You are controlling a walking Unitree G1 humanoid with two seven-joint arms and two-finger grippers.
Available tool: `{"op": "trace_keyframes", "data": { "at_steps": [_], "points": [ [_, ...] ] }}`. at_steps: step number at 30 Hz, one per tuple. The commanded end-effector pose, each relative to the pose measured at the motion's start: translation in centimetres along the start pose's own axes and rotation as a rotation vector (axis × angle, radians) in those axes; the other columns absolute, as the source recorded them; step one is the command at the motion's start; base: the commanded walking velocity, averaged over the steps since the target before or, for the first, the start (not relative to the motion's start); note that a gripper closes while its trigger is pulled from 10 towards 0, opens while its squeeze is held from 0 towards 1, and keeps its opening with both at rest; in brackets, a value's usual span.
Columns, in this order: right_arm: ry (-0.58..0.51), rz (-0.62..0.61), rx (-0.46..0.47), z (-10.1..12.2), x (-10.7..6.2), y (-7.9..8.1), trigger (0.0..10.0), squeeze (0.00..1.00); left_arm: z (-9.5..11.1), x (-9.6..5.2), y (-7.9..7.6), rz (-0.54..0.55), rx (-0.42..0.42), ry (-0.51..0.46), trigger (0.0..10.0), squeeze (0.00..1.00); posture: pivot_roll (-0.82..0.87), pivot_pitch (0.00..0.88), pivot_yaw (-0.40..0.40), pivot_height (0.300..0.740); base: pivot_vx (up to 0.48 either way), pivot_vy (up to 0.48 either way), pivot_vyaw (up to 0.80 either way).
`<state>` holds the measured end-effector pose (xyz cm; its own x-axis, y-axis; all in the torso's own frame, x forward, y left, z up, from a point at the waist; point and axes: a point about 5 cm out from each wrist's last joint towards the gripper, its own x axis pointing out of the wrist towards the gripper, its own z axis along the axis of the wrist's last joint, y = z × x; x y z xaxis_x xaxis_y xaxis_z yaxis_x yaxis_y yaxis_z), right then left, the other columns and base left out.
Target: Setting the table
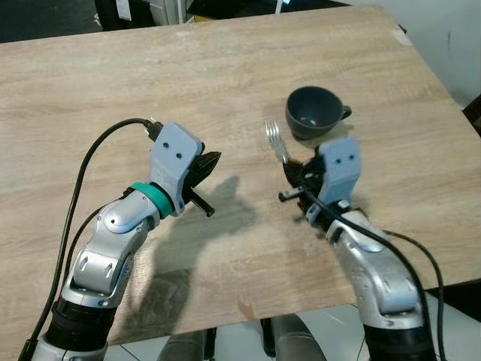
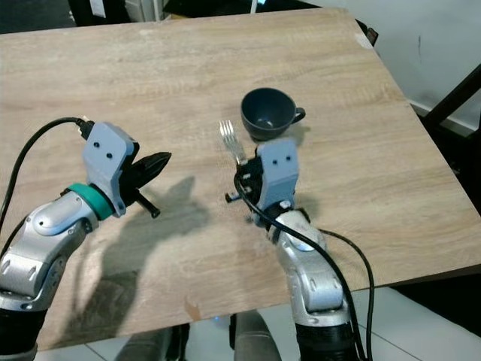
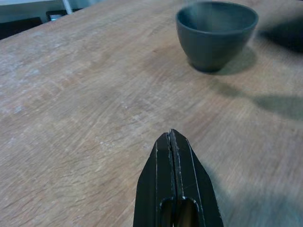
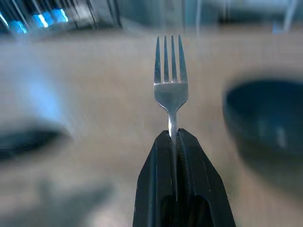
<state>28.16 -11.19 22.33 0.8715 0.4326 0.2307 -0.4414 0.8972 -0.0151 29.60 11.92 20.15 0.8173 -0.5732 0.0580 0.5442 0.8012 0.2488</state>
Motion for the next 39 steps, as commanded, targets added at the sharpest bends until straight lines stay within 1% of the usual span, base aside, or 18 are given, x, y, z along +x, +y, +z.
{"op": "trace_keyframes", "data": {
  "at_steps": [1, 2, 5, 9, 11, 12, 13, 16, 17, 19, 23, 25, 26, 28, 29, 31, 34, 39],
  "points": [
    [-0.029, -0.007, 0.018, 0.4, -0.3, -0.2, 10.0, 0.00, -0.4, 0.0, -0.1, 0.008, 0.004, 0.009, 10.0, 0.00, -0.07, 0.198, 0.080, 0.740, 0.000, 0.000, 0.00],
    [-0.053, -0.035, 0.019, 0.7, -0.2, -0.4, 10.0, 0.00, -0.2, 0.2, 0.1, 0.024, 0.001, -0.001, 10.0, 0.00, -0.07, 0.190, 0.082, 0.740, 0.000, 0.000, 0.00],
    [-0.052, -0.055, 0.012, 0.6, -0.3, -0.6, 10.0, 0.00, 0.0, 0.3, 0.3, 0.044, -0.002, -0.011, 10.0, 0.00, -0.07, 0.190, 0.082, 0.740, 0.000, 0.000, 0.00],
    [-0.072, -0.097, 0.027, 0.6, -0.4, -0.8, 10.0, 0.00, 0.4, 0.5, 0.7, 0.077, -0.011, -0.034, 10.0, 0.00, -0.07, 0.183, 0.091, 0.740, 0.000, 0.000, 0.00],
    [-0.102, -0.147, 0.044, 0.7, -0.4, -1.1, 10.0, 0.00, 0.8, 1.0, 1.0, 0.122, -0.018, -0.067, 10.0, 0.00, -0.07, 0.179, 0.097, 0.740, 0.000, 0.000, 0.00],
    [-0.115, -0.213, 0.018, 0.3, -0.2, -1.7, 10.0, 0.00, 1.4, 1.6, 1.1, 0.151, 0.000, -0.108, 10.0, 0.00, -0.07, 0.175, 0.101, 0.740, 0.000, 0.000, 0.00],
    [-0.115, -0.213, 0.018, 0.3, -0.2, -1.7, 10.0, 0.00, 1.4, 1.6, 1.1, 0.151, 0.000, -0.108, 10.0, 0.00, -0.07, 0.175, 0.101, 0.740, 0.000, 0.000, 0.00],
    [-0.102, -0.279, -0.001, -1.1, 0.0, -2.1, 10.0, 0.00, 1.8, 2.3, 0.9, 0.164, -0.033, -0.144, 10.0, 0.00, -0.07, 0.171, 0.106, 0.740, 0.000, 0.000, 0.00],
    [-0.102, -0.279, -0.001, -1.1, 0.0, -2.1, 10.0, 0.00, 1.8, 2.3, 0.9, 0.164, -0.033, -0.144, 10.0, 0.00, -0.07, 0.171, 0.106, 0.740, 0.000, 0.000, 0.00],
    [-0.069, -0.320, -0.014, -2.3, 0.0, -2.2, 10.0, 0.00, 1.8, 2.4, 0.7, 0.166, -0.056, -0.151, 10.0, 0.00, -0.07, 0.172, 0.109, 0.740, 0.000, 0.000, 0.00],
    [-0.050, -0.343, -0.003, -2.9, -0.3, -2.2, 10.0, 0.00, 1.7, 2.2, 0.3, 0.168, -0.082, -0.151, 10.0, 0.00, -0.07, 0.172, 0.109, 0.740, 0.000, 0.000, 0.00],
    [-0.056, -0.364, -0.012, -2.8, -0.5, -2.7, 10.0, 0.00, 1.1, 1.9, 0.1, 0.188, -0.113, -0.130, 10.0, 0.00, -0.07, 0.176, 0.116, 0.740, 0.000, 0.000, 0.00],
    [-0.056, -0.364, -0.012, -2.8, -0.5, -2.7, 10.0, 0.00, 1.1, 1.9, 0.1, 0.188, -0.113, -0.130, 10.0, 0.00, -0.07, 0.176, 0.116, 0.740, 0.000, 0.000, 0.00],
    [-0.065, -0.380, -0.029, -2.6, -0.6, -3.3, 10.0, 0.00, 0.6, 1.9, 0.1, 0.218, -0.137, -0.111, 10.0, 0.00, -0.07, 0.176, 0.116, 0.740, 0.000, 0.000, 0.00],
    [-0.065, -0.380, -0.029, -2.6, -0.6, -3.3, 10.0, 0.00, 0.6, 1.9, 0.1, 0.218, -0.137, -0.111, 10.0, 0.00, -0.07, 0.176, 0.116, 0.740, 0.000, 0.000, 0.00],
    [-0.074, -0.392, -0.041, -2.5, -0.5, -3.8, 10.0, 0.00, 0.0, 2.1, 0.4, 0.258, -0.128, -0.084, 10.0, 0.00, -0.07, 0.176, 0.113, 0.740, 0.000, 0.000, 0.00],
    [-0.075, -0.404, -0.047, -2.7, -0.4, -4.3, 10.0, 0.00, -0.3, 2.3, 0.7, 0.304, -0.132, -0.075, 10.0, 0.00, -0.08, 0.177, 0.107, 0.740, 0.000, 0.000, 0.00],
    [-0.070, -0.416, -0.055, -2.9, -0.3, -4.6, 10.0, 0.00, -0.5, 2.2, 0.9, 0.332, -0.112, -0.064, 10.0, 0.00, -0.08, 0.183, 0.102, 0.740, 0.000, 0.000, 0.00]
  ]
}}
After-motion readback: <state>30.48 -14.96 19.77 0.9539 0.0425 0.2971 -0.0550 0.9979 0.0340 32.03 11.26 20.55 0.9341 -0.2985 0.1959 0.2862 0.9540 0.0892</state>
